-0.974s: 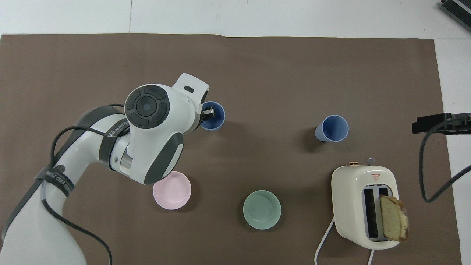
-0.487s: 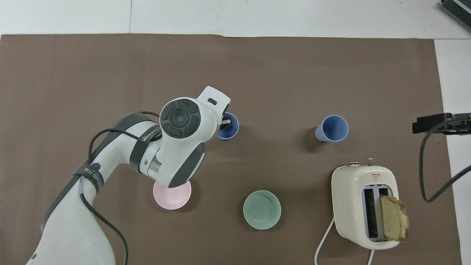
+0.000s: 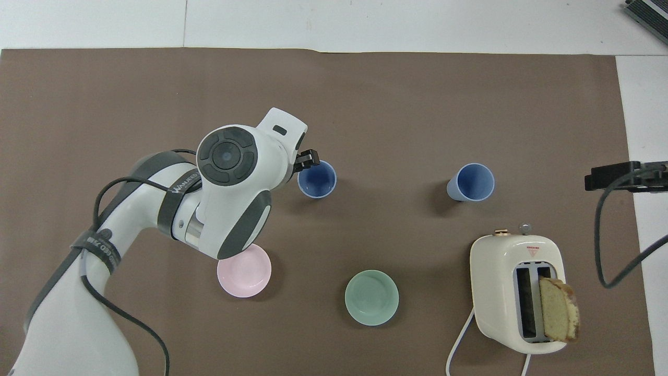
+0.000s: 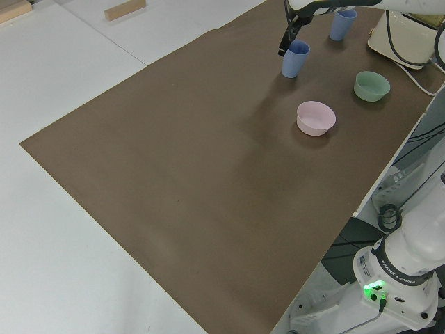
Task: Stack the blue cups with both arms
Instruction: 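Slide the blue cup toward the table centre and open the left gripper, then retract the left gripper while the right gripper reaches the other cup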
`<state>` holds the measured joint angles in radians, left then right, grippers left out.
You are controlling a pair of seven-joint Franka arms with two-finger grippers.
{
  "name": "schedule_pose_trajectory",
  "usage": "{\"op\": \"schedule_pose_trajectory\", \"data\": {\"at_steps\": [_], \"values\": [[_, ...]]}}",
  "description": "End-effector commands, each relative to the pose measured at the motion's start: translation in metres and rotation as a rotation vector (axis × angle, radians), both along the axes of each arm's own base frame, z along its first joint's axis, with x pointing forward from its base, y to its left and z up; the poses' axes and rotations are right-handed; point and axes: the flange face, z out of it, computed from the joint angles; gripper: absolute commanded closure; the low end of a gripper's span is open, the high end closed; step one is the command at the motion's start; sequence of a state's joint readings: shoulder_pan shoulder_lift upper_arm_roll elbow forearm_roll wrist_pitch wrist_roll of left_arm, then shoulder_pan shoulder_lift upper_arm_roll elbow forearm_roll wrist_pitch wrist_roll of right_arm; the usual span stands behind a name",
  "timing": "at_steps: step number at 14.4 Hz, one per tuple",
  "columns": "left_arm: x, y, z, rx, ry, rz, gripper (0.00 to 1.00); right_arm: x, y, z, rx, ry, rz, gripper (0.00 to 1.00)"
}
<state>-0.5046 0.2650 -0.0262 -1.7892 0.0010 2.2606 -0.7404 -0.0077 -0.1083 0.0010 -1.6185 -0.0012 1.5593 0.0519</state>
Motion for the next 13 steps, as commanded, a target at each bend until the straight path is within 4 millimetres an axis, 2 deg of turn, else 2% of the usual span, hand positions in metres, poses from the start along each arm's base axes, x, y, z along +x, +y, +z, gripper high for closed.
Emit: {"op": "schedule_pose_trajectory", "data": {"at_steps": [1,3,5,6,11,12,13], "values": [[0.007,0.059,0.043,0.048,-0.007,-0.037,0.0,-0.007,-0.01,0.002,0.007,0.017,0.002,0.0],[0.012,0.112,0.065,0.079,0.021,-0.083,0.0,-0.009,-0.007,0.002,0.01,0.023,0.007,0.0],[0.01,0.146,0.079,0.096,0.037,-0.136,0.0,-0.012,-0.006,0.002,0.01,0.023,0.007,0.0],[0.01,0.16,0.081,0.105,0.05,-0.157,0.0,-0.012,-0.006,-0.007,0.01,0.039,0.009,0.0],[0.004,0.244,0.091,0.095,0.095,-0.262,0.0,0.007,0.0,-0.082,0.01,0.041,0.007,0.0],[0.004,0.259,0.094,0.101,0.103,-0.288,0.0,0.015,0.0,-0.101,0.01,0.05,0.008,0.0],[0.003,0.263,0.099,0.106,0.107,-0.329,0.0,0.023,0.001,-0.116,0.01,0.054,0.009,0.0]]}}
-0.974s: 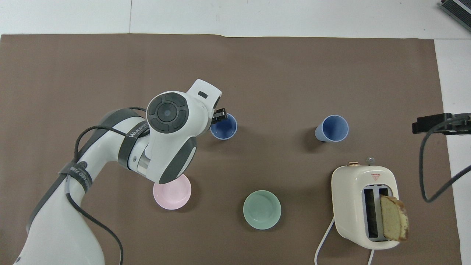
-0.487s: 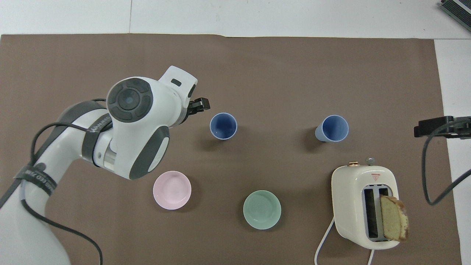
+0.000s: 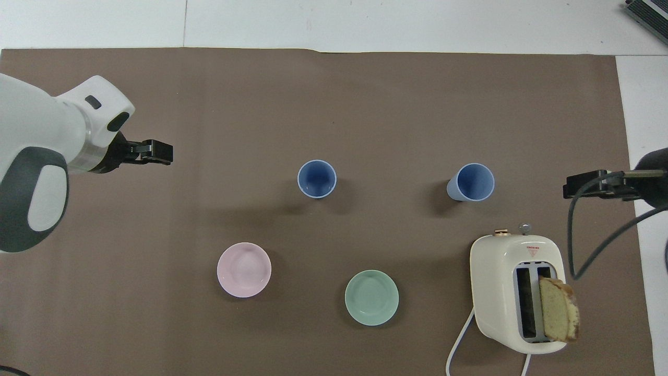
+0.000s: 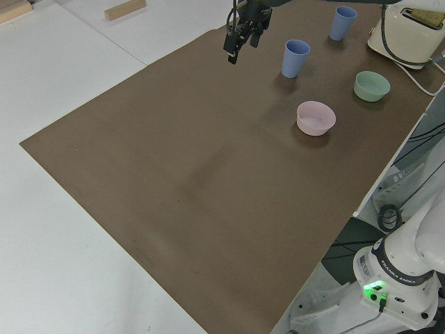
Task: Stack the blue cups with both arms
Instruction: 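Retract the left gripper while the right gripper reaches the other cup, then grasp the second blue cup with the right gripper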
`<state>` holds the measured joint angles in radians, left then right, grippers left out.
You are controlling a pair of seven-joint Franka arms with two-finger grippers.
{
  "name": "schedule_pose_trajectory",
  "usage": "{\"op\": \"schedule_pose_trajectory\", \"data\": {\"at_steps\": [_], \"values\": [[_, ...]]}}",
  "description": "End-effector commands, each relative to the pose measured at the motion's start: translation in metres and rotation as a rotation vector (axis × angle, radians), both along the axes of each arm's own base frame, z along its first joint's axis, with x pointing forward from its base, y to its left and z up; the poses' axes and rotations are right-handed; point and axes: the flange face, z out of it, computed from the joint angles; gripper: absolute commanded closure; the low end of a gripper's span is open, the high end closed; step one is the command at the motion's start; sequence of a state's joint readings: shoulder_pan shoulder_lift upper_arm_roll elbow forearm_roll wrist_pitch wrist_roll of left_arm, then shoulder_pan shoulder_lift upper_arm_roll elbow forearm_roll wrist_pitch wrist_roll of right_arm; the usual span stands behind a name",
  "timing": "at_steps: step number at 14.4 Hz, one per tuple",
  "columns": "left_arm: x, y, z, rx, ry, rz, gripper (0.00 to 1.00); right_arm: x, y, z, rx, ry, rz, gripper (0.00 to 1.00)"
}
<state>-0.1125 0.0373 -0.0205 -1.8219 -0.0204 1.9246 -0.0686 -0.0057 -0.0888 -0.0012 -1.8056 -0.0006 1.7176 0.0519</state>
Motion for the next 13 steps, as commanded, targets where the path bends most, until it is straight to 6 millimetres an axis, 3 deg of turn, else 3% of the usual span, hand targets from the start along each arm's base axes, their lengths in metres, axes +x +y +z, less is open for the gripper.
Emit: {"op": "schedule_pose_trajectory", "data": {"at_steps": [1,5,7,10,13], "values": [[-0.013,0.015,0.014,0.005,0.032,-0.081,0.0,0.017,0.003,-0.048,0.01,0.018,0.01,0.0],[-0.018,0.013,0.057,0.075,0.061,-0.114,0.0,0.048,0.006,-0.115,0.01,0.036,0.017,0.0],[-0.023,0.02,0.08,0.07,0.063,-0.099,0.0,0.054,0.025,-0.13,0.01,0.007,0.049,0.0],[-0.037,0.027,0.11,0.059,0.067,-0.086,0.0,0.06,0.028,-0.17,0.01,0.055,0.053,0.0],[-0.047,0.03,0.129,0.036,0.058,-0.077,0.0,0.057,0.037,-0.188,0.009,0.056,0.068,0.0]]}}
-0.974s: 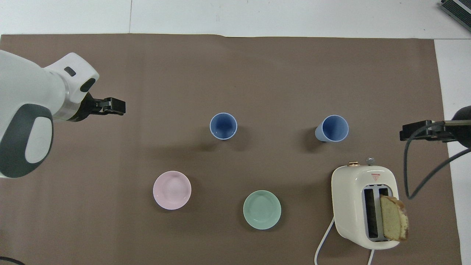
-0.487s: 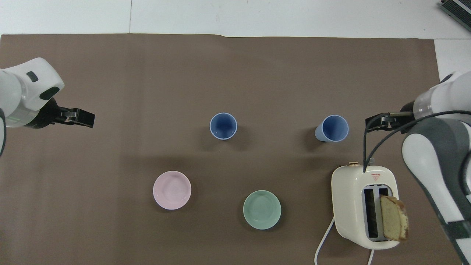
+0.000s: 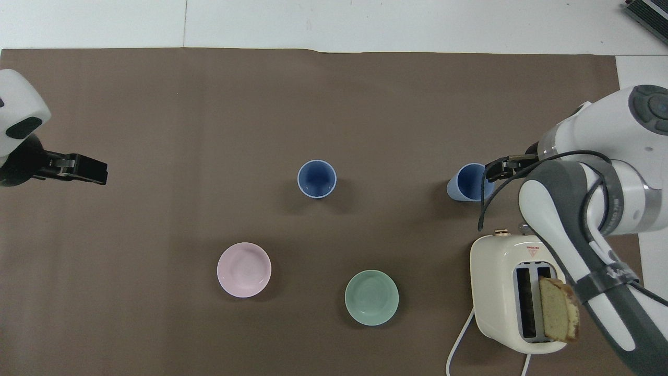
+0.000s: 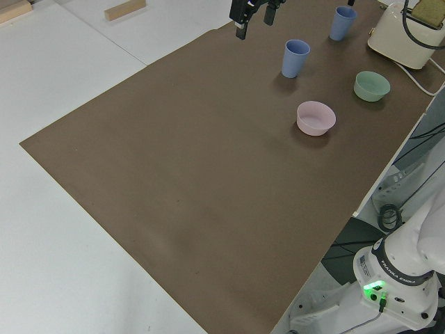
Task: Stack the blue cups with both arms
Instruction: 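Grasp the second blue cup with the right gripper, then lift and carry the held blue cup over the first blue cup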
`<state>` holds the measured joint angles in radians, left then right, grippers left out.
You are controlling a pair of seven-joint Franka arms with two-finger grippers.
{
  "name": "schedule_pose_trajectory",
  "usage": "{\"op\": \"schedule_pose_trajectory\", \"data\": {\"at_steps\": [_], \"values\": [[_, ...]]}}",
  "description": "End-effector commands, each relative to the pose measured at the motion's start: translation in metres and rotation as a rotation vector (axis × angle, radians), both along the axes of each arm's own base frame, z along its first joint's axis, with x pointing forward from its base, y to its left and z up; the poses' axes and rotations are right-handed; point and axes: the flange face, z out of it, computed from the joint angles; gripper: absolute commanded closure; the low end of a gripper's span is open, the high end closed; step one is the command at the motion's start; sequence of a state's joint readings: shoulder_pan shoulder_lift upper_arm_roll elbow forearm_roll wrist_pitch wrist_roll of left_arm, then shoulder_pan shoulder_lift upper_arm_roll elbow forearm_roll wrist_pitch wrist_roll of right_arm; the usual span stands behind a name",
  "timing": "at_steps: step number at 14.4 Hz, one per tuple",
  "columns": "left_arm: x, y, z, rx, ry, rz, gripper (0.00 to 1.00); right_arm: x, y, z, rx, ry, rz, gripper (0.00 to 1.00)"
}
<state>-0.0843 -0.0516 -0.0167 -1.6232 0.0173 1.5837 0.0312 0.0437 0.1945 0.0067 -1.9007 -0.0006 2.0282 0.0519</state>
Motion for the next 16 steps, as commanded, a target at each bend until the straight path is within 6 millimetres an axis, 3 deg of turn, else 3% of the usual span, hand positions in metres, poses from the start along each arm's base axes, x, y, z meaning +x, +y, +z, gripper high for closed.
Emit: {"op": "schedule_pose_trajectory", "data": {"at_steps": [1,5,6,8,10,11,16], "values": [[-0.01,0.004,0.022,-0.019,0.008,0.0,0.0,-0.003,0.003,-0.013,0.01,-0.014,0.01,0.0],[-0.015,0.006,0.03,-0.036,-0.011,0.016,0.0,0.004,0.004,-0.042,0.01,-0.01,0.013,0.0],[-0.015,0.006,0.027,-0.035,-0.009,0.015,0.0,0.005,0.004,-0.041,0.011,-0.011,0.016,0.07],[-0.014,0.009,0.028,-0.045,-0.013,0.019,0.0,0.004,0.004,-0.042,0.01,-0.008,0.011,0.61],[-0.013,0.011,0.028,-0.058,-0.018,0.018,0.0,0.004,0.006,-0.042,0.01,-0.008,0.013,0.95],[-0.012,0.011,0.026,-0.056,-0.014,0.017,0.0,0.004,0.011,-0.042,0.01,-0.008,0.02,1.0],[-0.015,0.009,0.023,-0.052,0.004,0.009,0.0,0.006,0.023,-0.038,0.008,-0.008,0.01,1.0]]}}
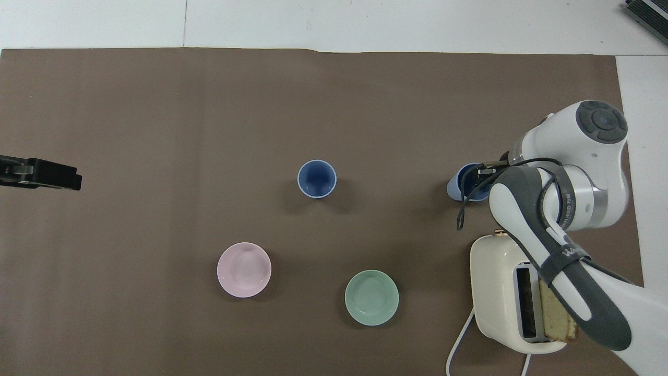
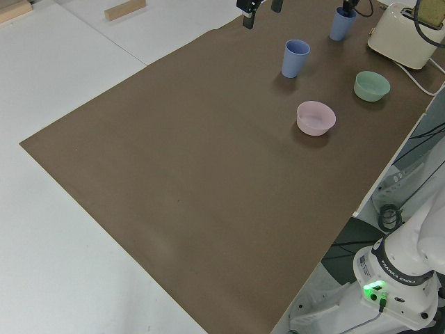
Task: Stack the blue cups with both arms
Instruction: 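Lift and carry the held blue cup over the first blue cup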
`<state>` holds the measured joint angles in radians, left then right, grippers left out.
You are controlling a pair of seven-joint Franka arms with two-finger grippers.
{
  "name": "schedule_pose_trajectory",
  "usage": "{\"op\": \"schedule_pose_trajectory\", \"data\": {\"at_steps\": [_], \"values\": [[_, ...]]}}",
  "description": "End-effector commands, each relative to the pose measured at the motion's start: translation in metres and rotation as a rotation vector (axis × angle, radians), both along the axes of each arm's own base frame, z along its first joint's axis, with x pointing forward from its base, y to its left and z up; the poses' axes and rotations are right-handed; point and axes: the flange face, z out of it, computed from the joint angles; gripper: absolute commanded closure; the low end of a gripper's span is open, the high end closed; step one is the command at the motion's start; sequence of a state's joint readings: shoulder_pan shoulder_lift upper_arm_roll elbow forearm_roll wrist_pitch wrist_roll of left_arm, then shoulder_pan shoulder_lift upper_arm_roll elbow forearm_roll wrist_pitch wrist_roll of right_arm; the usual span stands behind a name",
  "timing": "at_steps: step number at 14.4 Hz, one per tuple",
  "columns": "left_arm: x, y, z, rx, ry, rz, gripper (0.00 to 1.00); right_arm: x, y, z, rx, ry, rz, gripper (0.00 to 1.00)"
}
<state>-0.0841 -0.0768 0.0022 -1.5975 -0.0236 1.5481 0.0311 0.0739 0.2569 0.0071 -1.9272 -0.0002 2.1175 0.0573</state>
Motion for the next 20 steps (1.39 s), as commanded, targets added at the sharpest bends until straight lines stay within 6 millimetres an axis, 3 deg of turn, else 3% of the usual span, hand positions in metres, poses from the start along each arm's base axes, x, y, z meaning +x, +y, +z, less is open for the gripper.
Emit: {"op": "schedule_pose_trajectory", "data": {"at_steps": [1,3,5,7,11,13,16,20], "values": [[-0.005,0.001,0.0,-0.007,0.018,-0.012,0.0,0.001,0.007,0.006,0.008,-0.009,-0.014,1.0],[-0.005,-0.002,-0.001,-0.005,0.017,-0.015,0.0,0.005,0.01,0.025,0.008,-0.008,-0.032,1.0],[-0.006,-0.002,-0.005,-0.005,0.021,-0.016,0.0,0.01,0.024,0.057,0.01,0.005,-0.038,1.0],[-0.006,0.0,-0.008,-0.009,0.027,-0.004,0.0,0.014,0.042,0.088,0.02,-0.007,-0.039,1.0],[-0.006,-0.002,-0.004,-0.01,0.021,-0.007,0.0,0.018,0.09,0.132,0.057,-0.081,-0.129,1.0],[-0.007,-0.001,-0.004,-0.01,0.022,-0.006,0.0,0.016,0.112,0.141,0.068,-0.097,-0.113,1.0],[-0.006,0.006,-0.003,-0.009,0.022,0.008,0.0,0.002,0.176,0.151,0.091,-0.131,-0.048,1.0],[-0.006,0.004,-0.003,-0.008,0.023,0.003,0.0,-0.008,0.215,0.157,0.116,-0.148,-0.042,1.0]]}}
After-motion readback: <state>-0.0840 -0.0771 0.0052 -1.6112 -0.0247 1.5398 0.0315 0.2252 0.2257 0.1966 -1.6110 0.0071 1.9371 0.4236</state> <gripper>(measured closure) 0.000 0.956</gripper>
